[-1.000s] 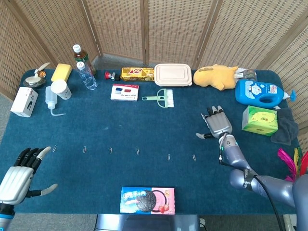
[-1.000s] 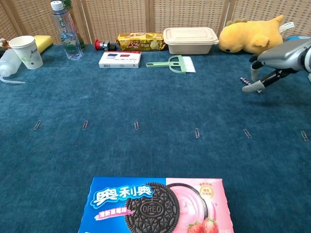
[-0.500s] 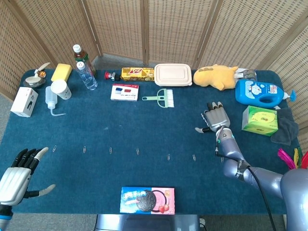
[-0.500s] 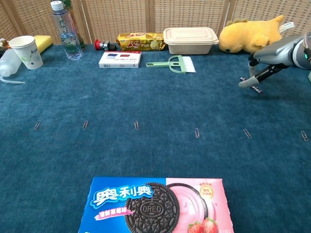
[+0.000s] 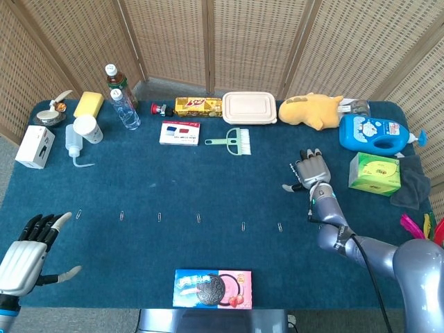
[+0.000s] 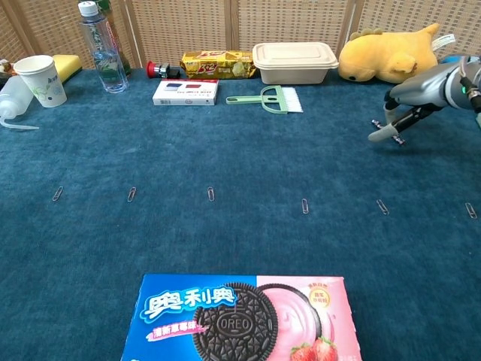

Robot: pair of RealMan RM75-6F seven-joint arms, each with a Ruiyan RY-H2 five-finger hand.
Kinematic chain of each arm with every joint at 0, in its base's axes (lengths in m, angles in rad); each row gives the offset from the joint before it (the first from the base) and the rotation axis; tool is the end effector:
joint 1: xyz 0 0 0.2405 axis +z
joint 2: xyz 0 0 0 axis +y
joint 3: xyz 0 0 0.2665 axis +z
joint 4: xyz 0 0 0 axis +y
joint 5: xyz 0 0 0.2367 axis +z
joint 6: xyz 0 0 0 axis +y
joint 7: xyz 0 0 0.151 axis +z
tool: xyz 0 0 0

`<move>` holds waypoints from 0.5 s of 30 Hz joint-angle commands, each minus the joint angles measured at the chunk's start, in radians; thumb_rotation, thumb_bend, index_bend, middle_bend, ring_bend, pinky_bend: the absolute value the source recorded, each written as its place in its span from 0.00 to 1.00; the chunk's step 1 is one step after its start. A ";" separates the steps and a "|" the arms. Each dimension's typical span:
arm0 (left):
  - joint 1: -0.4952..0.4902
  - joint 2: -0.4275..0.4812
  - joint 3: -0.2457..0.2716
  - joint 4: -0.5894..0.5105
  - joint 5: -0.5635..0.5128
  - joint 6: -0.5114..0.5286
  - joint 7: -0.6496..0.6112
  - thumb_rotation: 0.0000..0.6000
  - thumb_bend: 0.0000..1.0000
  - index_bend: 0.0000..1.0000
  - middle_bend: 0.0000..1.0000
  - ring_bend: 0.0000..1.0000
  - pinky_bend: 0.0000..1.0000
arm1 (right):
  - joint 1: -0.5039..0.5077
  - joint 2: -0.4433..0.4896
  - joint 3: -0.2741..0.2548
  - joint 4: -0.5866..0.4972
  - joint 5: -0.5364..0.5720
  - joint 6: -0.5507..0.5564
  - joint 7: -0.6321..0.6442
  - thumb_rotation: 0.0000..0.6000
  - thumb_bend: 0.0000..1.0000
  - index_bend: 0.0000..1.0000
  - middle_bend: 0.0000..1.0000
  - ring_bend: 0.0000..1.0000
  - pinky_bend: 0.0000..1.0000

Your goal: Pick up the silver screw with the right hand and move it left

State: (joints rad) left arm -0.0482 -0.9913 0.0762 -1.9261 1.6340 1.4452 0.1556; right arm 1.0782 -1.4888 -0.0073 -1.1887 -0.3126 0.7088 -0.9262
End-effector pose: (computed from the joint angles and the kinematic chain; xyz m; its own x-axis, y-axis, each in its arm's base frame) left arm -0.2698 0.1443 0.1262 0.3786 0.1696 0.9099 0.9247 -0.1111 -0.3641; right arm -0.2148 -0.4596 -0.0102 0.7995 -0.4220 0.4274 -0.5465 -0.2156 0.8092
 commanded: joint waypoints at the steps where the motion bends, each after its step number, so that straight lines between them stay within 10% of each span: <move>1: 0.002 -0.005 0.001 0.008 0.010 0.009 -0.007 0.71 0.20 0.05 0.12 0.08 0.03 | 0.012 -0.004 -0.009 -0.010 0.020 0.003 -0.007 0.15 0.25 0.27 0.00 0.00 0.10; 15: -0.001 -0.017 -0.002 0.026 0.010 0.007 -0.020 0.71 0.20 0.05 0.12 0.08 0.03 | 0.025 0.041 -0.029 -0.163 0.002 0.056 0.009 0.11 0.25 0.27 0.00 0.00 0.10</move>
State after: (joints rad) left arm -0.0496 -1.0077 0.0743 -1.9004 1.6446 1.4527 0.1355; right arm 1.1017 -1.4596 -0.0300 -1.3295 -0.3048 0.7591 -0.9222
